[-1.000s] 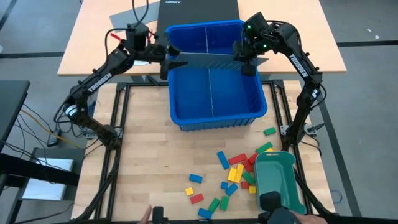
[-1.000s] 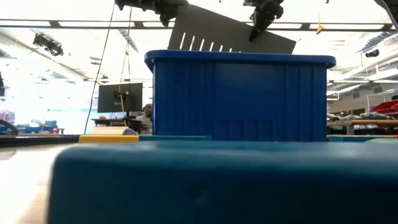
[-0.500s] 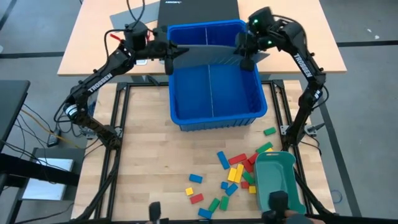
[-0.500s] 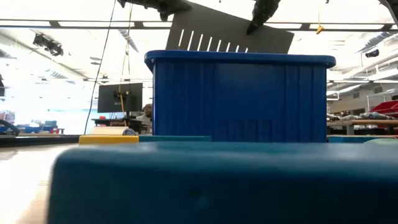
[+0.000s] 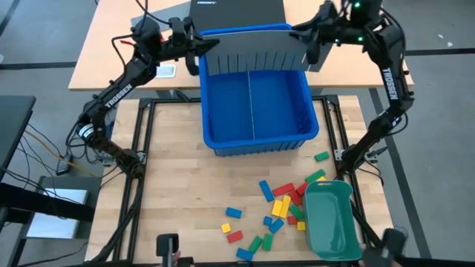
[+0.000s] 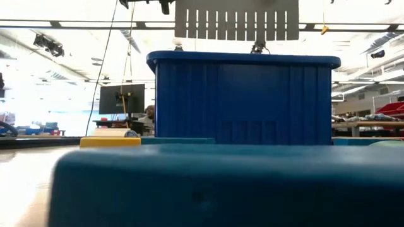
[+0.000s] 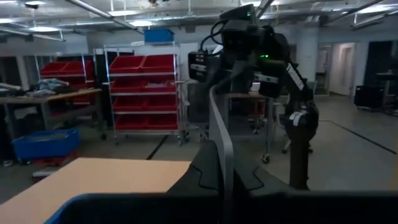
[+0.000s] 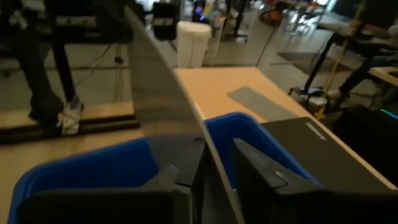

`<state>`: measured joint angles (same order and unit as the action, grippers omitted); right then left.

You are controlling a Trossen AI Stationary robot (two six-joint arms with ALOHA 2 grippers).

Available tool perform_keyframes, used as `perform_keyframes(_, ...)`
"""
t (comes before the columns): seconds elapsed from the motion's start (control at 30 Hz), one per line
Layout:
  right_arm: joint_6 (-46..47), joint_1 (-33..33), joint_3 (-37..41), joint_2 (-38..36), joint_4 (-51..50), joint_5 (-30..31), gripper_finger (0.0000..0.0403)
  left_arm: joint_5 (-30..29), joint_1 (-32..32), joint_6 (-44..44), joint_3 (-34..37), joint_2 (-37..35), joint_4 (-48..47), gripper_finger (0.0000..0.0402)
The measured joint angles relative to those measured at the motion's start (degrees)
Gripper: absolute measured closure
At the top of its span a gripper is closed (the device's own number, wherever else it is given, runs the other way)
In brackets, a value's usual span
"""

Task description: Sort Items/Unsort Items

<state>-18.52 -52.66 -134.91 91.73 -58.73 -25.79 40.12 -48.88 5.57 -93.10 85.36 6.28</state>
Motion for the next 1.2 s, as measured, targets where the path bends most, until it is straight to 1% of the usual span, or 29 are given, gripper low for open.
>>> perform_keyframes(0.13, 2.55, -2.33, 0.00, -1.12, 1.96, -0.58, 0.0295, 3.00, -0.26, 0.84, 0.00, -0.34, 0.44, 0.0399)
perform_keyframes(0.2, 4.02, -3.45, 0.00, -1.82, 2.98, -1.98, 0.0279, 3.54, -0.24, 0.97, 0.00, -0.74, 0.40, 0.0400)
perform_keyframes(0.43, 15.00, -6.30, -0.10, -3.74, 7.41, -9.34, 0.0230, 9.75, -1.27, 0.93, 0.04, -3.82, 0.60, 0.0400)
perform_keyframes(0.53, 16.79, -7.00, -0.09, -4.46, 7.42, -11.31, 0.0217, 12.27, -2.54, 2.48, 0.07, -5.73, 0.97, 0.0400)
perform_keyframes(0.6, 18.18, -7.41, -0.11, -4.73, 7.37, -13.23, 0.0212, 12.33, -3.53, 3.44, 0.03, -6.81, 1.06, 0.0400)
perform_keyframes(0.8, 19.40, -7.50, -0.09, -5.85, 6.07, -23.52, 0.0201, 11.01, -6.03, 3.97, 0.02, -8.45, 1.12, 0.0400)
perform_keyframes(0.97, 19.78, -7.61, -0.11, -6.61, 4.60, -23.47, 0.0193, 12.22, -7.15, 6.70, 0.04, -9.36, 3.73, 0.0400)
perform_keyframes(1.07, 17.55, -7.58, 0.38, -6.27, 2.04, -23.57, 0.0193, 13.32, -7.27, 8.40, 0.02, -9.52, 5.94, 0.0400)
perform_keyframes(1.2, 15.71, -7.54, 2.96, -6.08, 1.14, -26.51, 0.0192, 13.71, -7.39, 11.80, 0.04, -9.59, 10.94, 0.0400)
